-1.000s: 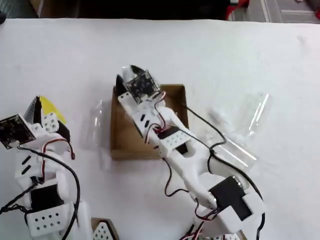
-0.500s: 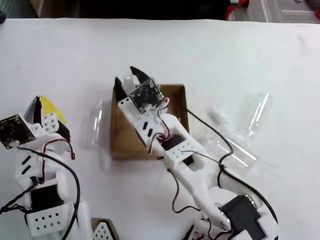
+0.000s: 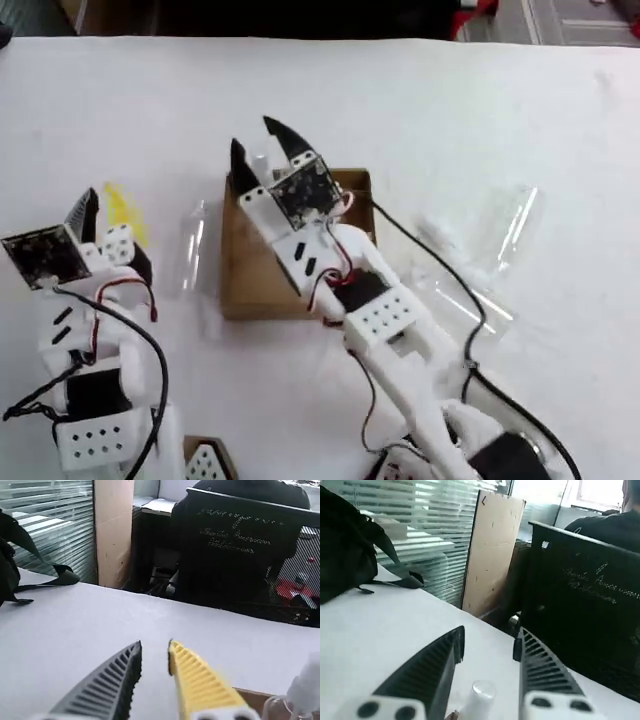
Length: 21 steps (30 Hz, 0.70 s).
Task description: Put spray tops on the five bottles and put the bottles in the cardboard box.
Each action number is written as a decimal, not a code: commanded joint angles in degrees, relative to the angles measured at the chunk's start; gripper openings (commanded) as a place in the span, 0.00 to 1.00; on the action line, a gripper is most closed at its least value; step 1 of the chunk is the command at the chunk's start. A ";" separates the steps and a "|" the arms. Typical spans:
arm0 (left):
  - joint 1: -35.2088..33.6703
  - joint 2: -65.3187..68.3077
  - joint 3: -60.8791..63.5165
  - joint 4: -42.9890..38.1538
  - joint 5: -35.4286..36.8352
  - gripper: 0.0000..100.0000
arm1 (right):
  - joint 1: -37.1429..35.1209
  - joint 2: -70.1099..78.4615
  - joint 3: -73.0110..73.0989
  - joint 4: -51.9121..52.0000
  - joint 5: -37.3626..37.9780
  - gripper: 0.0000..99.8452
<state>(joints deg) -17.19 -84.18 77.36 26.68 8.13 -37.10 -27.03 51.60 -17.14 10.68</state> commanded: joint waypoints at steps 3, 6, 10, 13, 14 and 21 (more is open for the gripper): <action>4.35 -0.48 -0.44 1.93 -1.67 0.16 | 1.54 -21.93 -1.05 14.81 -0.53 0.14; 6.11 -0.48 -0.62 2.99 -2.73 0.17 | 5.23 -32.92 -1.05 23.60 -0.53 0.14; 13.58 -0.40 -2.55 8.35 -11.08 0.16 | 11.21 -44.09 -0.62 38.02 -0.62 0.06; 17.89 -0.31 -5.01 13.63 -13.19 0.16 | 16.48 -47.87 0.26 48.13 -0.70 0.03; 18.24 -0.31 -5.89 15.03 -13.01 0.16 | 18.07 -48.66 1.14 50.68 -0.70 0.04; 20.26 1.27 -14.68 25.41 -12.31 0.07 | 22.11 -54.02 16.00 57.71 -0.70 0.02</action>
<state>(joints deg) 0.57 -84.18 70.42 46.90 -4.09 -16.79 -77.85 60.84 39.30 10.42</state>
